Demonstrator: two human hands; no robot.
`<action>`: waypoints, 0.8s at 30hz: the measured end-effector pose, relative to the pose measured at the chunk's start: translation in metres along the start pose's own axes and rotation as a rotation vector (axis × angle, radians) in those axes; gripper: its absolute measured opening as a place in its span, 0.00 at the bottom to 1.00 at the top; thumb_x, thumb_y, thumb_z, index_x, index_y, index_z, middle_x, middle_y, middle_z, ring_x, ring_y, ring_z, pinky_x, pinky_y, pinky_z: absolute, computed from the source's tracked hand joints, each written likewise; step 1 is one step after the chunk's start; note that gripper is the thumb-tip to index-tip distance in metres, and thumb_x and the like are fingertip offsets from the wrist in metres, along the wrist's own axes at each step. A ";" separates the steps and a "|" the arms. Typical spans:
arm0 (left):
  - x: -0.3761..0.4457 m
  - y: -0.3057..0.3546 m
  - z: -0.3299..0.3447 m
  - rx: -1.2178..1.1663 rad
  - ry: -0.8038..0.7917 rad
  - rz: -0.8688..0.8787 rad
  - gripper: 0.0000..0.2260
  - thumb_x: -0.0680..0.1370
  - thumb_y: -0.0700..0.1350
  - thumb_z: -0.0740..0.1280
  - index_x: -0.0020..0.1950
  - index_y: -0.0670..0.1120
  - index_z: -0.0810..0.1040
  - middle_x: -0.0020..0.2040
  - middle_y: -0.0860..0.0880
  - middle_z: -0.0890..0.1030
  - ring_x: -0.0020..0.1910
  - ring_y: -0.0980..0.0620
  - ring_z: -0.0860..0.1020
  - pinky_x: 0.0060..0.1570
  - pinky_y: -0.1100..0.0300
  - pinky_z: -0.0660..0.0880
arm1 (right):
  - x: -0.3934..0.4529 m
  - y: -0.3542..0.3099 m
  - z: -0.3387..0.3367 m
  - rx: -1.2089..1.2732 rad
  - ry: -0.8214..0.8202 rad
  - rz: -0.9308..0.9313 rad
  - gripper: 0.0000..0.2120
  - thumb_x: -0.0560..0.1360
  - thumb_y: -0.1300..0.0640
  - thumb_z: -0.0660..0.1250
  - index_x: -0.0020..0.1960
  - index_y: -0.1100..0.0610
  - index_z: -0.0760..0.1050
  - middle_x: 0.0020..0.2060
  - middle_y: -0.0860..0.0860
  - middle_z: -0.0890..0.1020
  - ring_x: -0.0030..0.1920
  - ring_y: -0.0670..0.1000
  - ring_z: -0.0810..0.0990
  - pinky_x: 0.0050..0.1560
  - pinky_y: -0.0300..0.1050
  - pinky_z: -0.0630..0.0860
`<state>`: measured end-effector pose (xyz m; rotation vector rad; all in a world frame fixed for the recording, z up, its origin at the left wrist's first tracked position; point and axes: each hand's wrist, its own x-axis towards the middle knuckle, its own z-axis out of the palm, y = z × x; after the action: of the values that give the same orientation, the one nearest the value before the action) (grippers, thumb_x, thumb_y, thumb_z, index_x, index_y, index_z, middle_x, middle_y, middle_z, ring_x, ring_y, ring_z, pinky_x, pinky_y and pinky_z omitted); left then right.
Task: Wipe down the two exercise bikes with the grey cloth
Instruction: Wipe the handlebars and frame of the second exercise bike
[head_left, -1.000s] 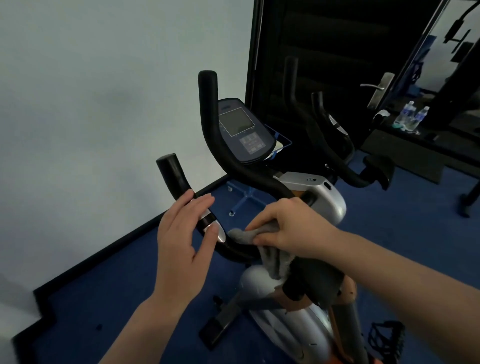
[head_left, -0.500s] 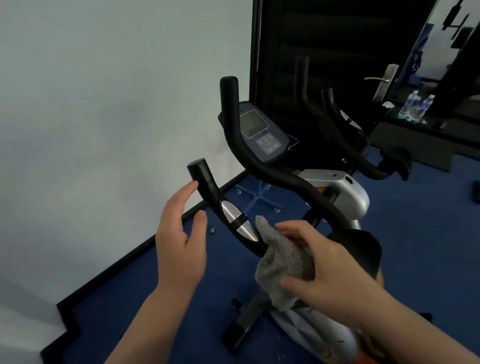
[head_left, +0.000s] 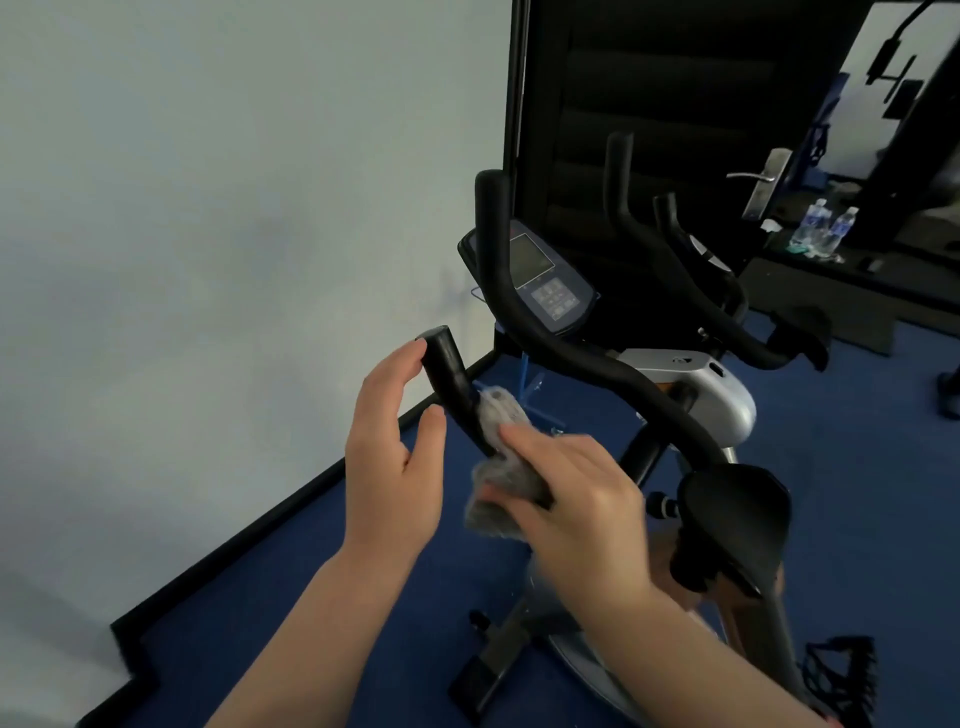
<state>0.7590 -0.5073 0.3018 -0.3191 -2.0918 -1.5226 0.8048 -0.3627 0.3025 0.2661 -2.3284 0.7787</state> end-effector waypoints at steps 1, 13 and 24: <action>0.001 0.001 0.000 -0.002 0.004 0.005 0.22 0.76 0.36 0.61 0.68 0.53 0.70 0.64 0.58 0.73 0.66 0.58 0.71 0.63 0.70 0.65 | 0.015 -0.009 0.006 0.001 -0.013 0.028 0.20 0.62 0.56 0.80 0.53 0.54 0.81 0.38 0.48 0.83 0.41 0.50 0.80 0.39 0.43 0.77; 0.011 0.000 -0.006 -0.048 -0.004 -0.070 0.21 0.77 0.35 0.60 0.66 0.52 0.73 0.60 0.59 0.76 0.61 0.61 0.75 0.59 0.69 0.70 | 0.042 -0.008 0.024 -0.156 -0.250 0.100 0.13 0.70 0.45 0.70 0.48 0.52 0.77 0.36 0.45 0.80 0.37 0.48 0.78 0.35 0.40 0.70; 0.016 0.009 -0.008 -0.057 0.026 -0.050 0.18 0.76 0.41 0.60 0.66 0.49 0.73 0.61 0.58 0.76 0.61 0.61 0.74 0.58 0.71 0.69 | 0.088 -0.017 0.033 0.117 -0.232 0.130 0.08 0.70 0.47 0.69 0.45 0.50 0.76 0.31 0.45 0.80 0.31 0.46 0.78 0.35 0.46 0.77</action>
<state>0.7517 -0.5134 0.3193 -0.2682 -2.0534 -1.6097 0.7267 -0.3950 0.3472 0.2700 -2.5415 0.9964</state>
